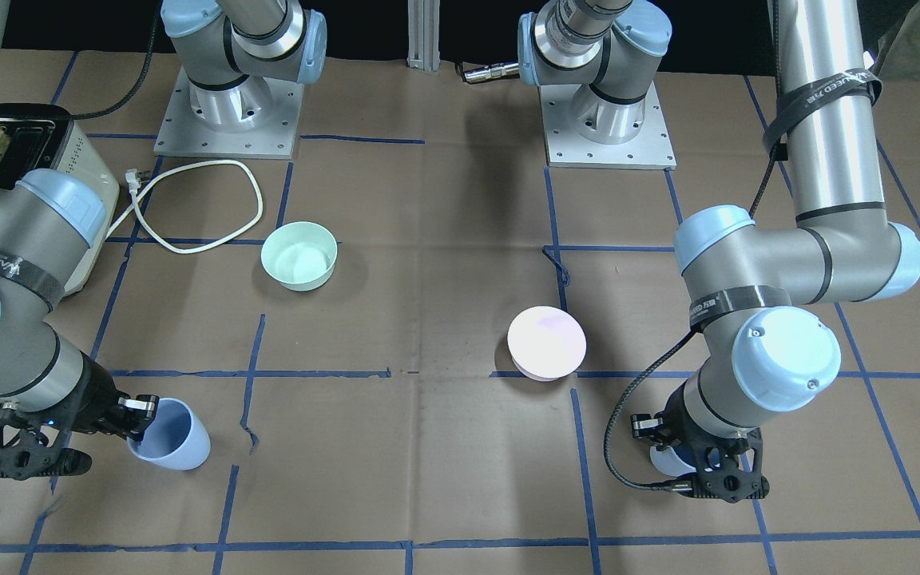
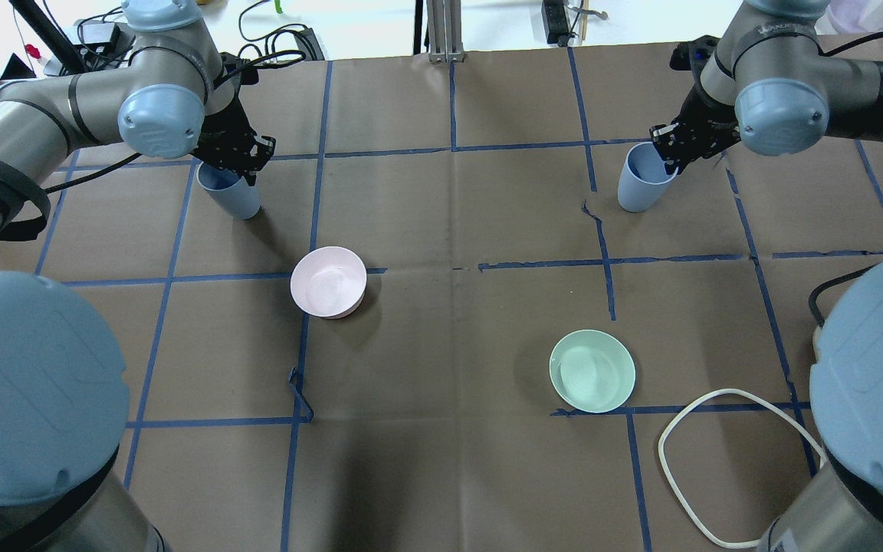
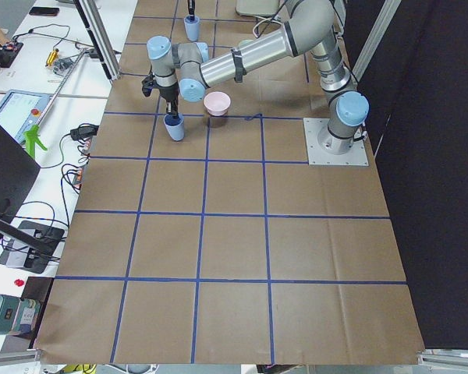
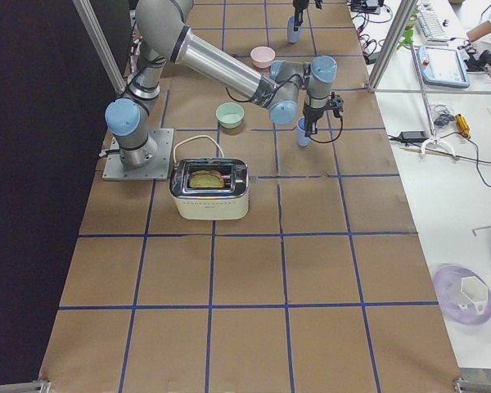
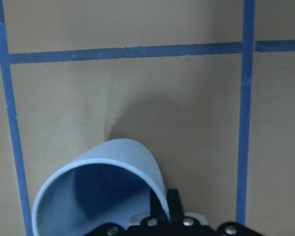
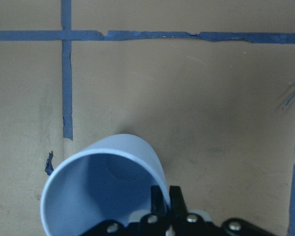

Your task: Stack blue cups with both arms

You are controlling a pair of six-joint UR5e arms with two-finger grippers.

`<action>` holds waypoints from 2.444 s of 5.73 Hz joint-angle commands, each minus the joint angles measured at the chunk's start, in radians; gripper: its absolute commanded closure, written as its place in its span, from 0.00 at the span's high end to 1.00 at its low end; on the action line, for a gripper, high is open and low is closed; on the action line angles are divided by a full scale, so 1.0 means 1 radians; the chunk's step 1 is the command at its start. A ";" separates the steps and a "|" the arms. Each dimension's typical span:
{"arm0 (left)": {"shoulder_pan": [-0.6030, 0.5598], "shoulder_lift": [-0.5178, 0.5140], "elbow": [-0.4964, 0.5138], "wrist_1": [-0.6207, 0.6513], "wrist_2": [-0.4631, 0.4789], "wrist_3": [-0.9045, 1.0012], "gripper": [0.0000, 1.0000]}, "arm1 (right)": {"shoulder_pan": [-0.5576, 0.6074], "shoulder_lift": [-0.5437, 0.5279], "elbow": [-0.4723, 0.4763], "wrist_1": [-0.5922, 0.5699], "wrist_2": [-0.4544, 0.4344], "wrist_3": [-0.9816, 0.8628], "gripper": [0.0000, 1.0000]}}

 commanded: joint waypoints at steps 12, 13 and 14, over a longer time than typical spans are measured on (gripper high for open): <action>-0.457 0.111 0.060 0.010 -0.019 -0.585 0.99 | 0.011 -0.215 -0.347 0.670 -0.001 0.105 0.09; -0.376 0.219 0.060 -0.126 -0.080 -0.494 0.99 | 0.015 -0.214 -0.350 0.643 0.000 0.125 0.09; -0.281 0.342 0.056 -0.315 -0.091 -0.323 0.99 | 0.032 -0.205 -0.367 0.629 0.000 0.139 0.09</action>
